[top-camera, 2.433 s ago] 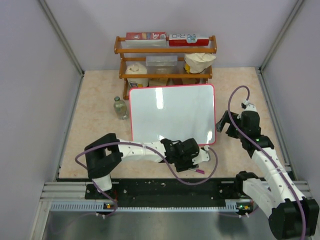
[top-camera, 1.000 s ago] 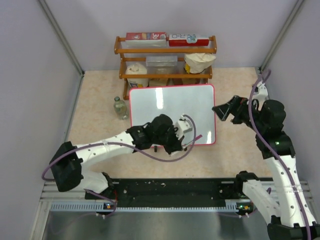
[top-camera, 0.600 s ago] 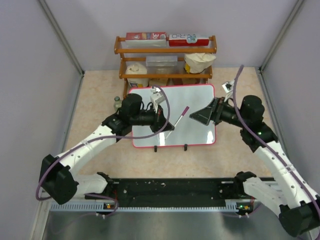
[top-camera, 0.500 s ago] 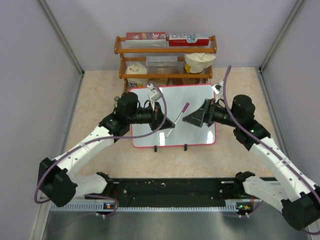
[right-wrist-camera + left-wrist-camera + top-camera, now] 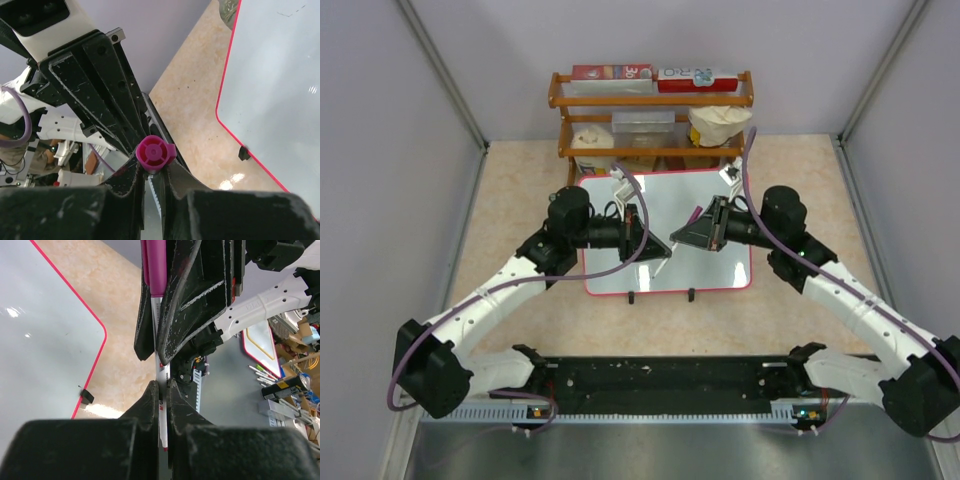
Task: Write a sentence on the whiteboard
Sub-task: Pick up the whiteboard marker at the center of the board, then move the whiteboard stand to the center of the board.
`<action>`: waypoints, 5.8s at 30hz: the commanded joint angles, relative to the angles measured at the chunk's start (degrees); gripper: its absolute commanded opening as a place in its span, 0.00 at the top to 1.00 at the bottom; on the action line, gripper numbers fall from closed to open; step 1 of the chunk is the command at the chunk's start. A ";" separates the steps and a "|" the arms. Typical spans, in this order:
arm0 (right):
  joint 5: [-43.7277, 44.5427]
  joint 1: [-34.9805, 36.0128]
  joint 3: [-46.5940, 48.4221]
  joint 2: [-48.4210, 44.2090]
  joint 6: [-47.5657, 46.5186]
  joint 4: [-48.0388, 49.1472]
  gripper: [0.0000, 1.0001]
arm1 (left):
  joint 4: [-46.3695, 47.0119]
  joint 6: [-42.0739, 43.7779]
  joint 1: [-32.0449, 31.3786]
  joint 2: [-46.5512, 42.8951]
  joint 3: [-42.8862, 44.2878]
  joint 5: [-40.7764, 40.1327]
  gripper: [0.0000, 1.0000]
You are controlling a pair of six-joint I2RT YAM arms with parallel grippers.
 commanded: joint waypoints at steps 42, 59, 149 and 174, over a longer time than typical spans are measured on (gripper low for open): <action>-5.83 -10.31 5.66 -11.59 -7.97 -10.30 0.01 | -7.57 4.46 0.62 -4.48 1.50 1.26 1.00; -2.42 -10.31 -1.02 -25.03 -6.92 -17.32 0.01 | -9.77 2.62 0.62 -9.40 -1.04 3.02 1.00; 6.16 6.84 -18.60 -11.76 -7.53 7.55 1.00 | -19.61 12.20 -0.44 -8.78 -6.49 -5.27 0.20; 32.57 4.55 -21.33 -24.43 -11.22 -8.54 1.00 | -13.91 -12.67 -5.52 -17.33 -30.22 -53.40 0.23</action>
